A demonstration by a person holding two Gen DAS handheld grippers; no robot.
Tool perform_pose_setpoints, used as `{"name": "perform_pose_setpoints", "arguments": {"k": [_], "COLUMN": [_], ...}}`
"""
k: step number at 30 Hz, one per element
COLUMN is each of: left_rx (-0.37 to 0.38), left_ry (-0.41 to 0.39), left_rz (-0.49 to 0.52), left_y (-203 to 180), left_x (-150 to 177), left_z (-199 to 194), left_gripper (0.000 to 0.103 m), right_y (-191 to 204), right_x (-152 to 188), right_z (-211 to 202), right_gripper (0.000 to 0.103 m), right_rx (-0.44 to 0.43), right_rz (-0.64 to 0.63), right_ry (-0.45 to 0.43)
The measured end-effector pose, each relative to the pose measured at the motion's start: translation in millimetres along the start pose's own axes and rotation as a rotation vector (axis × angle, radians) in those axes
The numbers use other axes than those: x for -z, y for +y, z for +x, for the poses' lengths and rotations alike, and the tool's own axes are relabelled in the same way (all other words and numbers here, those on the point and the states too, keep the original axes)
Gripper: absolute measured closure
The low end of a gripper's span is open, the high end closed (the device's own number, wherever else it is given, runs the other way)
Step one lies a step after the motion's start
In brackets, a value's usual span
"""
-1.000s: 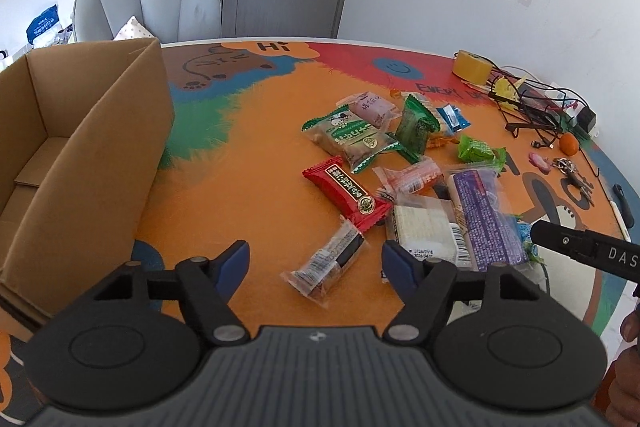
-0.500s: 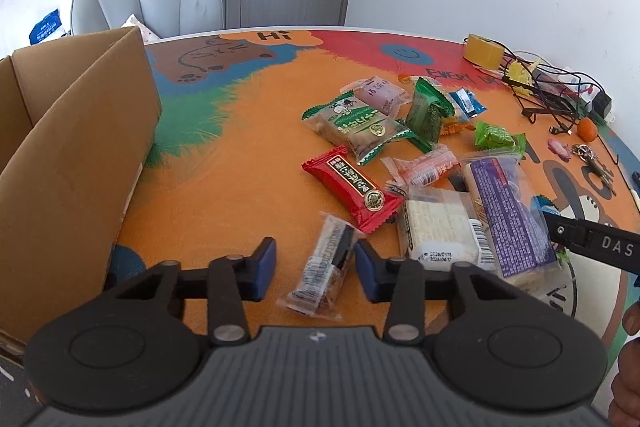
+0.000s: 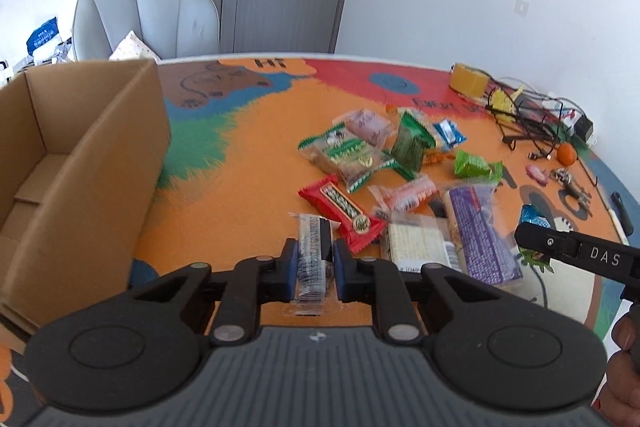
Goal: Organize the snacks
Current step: 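Carry both packets into the cardboard box and open both grippers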
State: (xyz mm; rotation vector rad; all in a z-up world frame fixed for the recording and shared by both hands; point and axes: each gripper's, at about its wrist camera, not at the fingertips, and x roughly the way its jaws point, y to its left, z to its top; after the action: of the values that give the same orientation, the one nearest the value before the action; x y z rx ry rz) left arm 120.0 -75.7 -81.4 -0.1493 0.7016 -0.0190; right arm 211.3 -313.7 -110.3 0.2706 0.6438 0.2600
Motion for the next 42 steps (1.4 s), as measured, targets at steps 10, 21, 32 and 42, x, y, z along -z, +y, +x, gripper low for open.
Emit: {"name": "perform_pose_setpoints", "arguments": {"k": [10,21,32,42], "left_rx": [-0.017,-0.05,-0.116,-0.172], "left_ry": [-0.116,-0.229,-0.257,-0.25], "left_rz": [-0.036,-0.075,-0.138,-0.193], "left_y": [19,52,96,135], "left_x": [-15,-30,-39,-43], "left_z": [-44,-83,-91,-84], "left_gripper": [0.086,0.086,0.086,0.086], "right_y": [38,79,130,170], "right_x": [-10,-16,-24,-30], "right_z": [-19,-23,-14,4], "right_gripper": [0.074,0.074,0.074,0.074], "right_rx": [-0.057,-0.109,-0.182,-0.249], "right_rz": [-0.054,-0.102,-0.16,-0.204], "right_ry": [-0.05,-0.08,-0.092,-0.07]}}
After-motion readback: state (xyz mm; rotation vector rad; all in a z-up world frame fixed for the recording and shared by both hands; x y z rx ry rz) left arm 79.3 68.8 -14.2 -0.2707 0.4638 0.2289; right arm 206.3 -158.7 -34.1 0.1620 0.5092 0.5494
